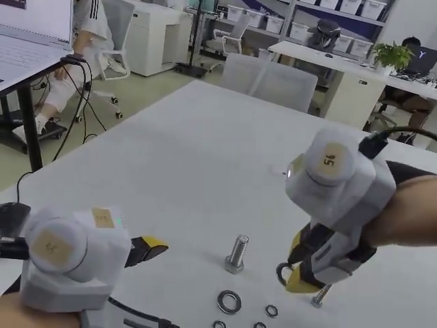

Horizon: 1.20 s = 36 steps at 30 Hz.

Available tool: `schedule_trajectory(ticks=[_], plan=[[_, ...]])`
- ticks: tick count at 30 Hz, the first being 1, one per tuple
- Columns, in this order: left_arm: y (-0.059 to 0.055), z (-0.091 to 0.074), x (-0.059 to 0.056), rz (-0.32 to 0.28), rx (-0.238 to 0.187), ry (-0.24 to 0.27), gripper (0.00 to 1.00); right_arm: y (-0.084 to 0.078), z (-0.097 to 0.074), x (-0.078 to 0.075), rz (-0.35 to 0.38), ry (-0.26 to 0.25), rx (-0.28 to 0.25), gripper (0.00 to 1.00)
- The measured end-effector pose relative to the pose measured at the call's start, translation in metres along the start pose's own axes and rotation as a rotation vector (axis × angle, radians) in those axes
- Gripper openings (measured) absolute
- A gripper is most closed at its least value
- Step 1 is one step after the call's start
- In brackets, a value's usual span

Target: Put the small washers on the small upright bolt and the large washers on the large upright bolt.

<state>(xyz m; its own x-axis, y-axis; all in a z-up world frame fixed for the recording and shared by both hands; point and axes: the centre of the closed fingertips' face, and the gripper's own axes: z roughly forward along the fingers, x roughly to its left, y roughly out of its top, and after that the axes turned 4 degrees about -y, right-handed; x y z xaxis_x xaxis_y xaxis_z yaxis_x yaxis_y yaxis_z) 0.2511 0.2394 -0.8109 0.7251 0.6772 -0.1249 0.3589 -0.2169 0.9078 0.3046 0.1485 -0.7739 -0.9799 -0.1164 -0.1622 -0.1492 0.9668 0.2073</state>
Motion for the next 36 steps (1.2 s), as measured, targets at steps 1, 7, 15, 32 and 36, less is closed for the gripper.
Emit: schedule_trajectory(ticks=[1,7,15,32,36], plan=[[0.0,0.0,0.0,-0.001,0.0,-0.001,0.92,0.003,-0.001,-0.004,-0.004,-0.002,-0.002,0.23],[0.0,0.002,0.0,0.003,0.003,-0.007,0.92,0.018,0.0,-0.023,-0.033,-0.02,-0.013,0.23],[-0.004,0.002,0.002,-0.004,0.007,-0.006,0.92,0.037,0.007,-0.036,-0.07,-0.023,-0.012,0.23],[-0.007,0.003,0.004,-0.016,0.013,-0.007,0.92,0.048,0.031,-0.053,-0.102,0.0,0.012,0.23],[-0.008,0.004,0.004,-0.017,0.013,-0.007,0.92,0.047,0.036,-0.055,-0.101,0.006,0.023,0.23]])
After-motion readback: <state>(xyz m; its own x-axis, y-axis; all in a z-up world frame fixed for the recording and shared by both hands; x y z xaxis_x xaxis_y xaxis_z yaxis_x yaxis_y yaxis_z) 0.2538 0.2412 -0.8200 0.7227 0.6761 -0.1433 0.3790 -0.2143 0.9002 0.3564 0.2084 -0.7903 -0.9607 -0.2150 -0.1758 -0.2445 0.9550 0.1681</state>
